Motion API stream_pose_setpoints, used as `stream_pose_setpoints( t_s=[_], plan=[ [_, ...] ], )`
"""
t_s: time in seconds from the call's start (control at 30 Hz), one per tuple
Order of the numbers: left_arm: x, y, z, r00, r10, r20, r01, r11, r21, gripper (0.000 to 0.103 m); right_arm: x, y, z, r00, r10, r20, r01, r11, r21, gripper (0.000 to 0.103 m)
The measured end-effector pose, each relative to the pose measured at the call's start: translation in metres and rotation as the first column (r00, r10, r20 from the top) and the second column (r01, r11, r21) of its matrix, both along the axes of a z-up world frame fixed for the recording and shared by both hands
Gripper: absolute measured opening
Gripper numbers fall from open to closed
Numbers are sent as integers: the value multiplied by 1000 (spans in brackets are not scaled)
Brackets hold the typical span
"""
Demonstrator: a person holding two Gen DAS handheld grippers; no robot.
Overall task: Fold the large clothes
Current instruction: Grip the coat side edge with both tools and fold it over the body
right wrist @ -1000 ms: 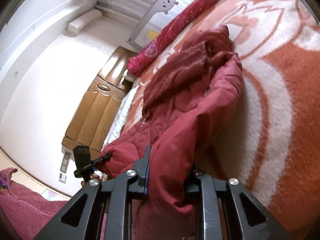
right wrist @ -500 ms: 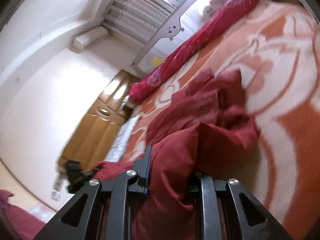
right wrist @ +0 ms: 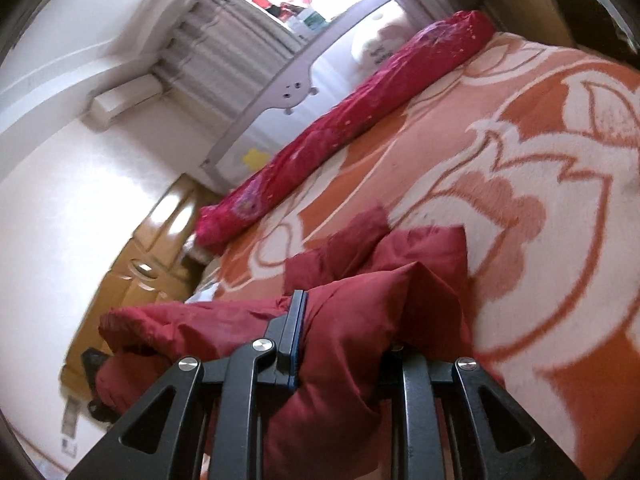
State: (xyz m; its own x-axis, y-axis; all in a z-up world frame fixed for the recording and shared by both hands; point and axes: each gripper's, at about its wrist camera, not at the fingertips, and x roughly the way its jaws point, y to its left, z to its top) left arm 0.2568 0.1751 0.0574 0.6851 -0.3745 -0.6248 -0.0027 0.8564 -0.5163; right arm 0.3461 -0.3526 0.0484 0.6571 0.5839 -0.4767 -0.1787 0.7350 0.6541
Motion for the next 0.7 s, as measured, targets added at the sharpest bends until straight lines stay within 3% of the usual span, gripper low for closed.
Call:
stream_pose_setpoints(
  t_s=[0.17,0.37,0.7],
  plan=[
    [51,11,-26,997,53,-60,-54,998,-15,17,51,7,-16,996,-74,-46,72,996,-44,20],
    [101,17,-66,989,59,-134,-62,998,-19,17,107,13,-60,981,-125,-151,120,992,-41,20],
    [151,15,-115,974,80,-213,-85,996,-14,19,144,12,-111,942,-240,-236,239,970,-33,20]
  ],
)
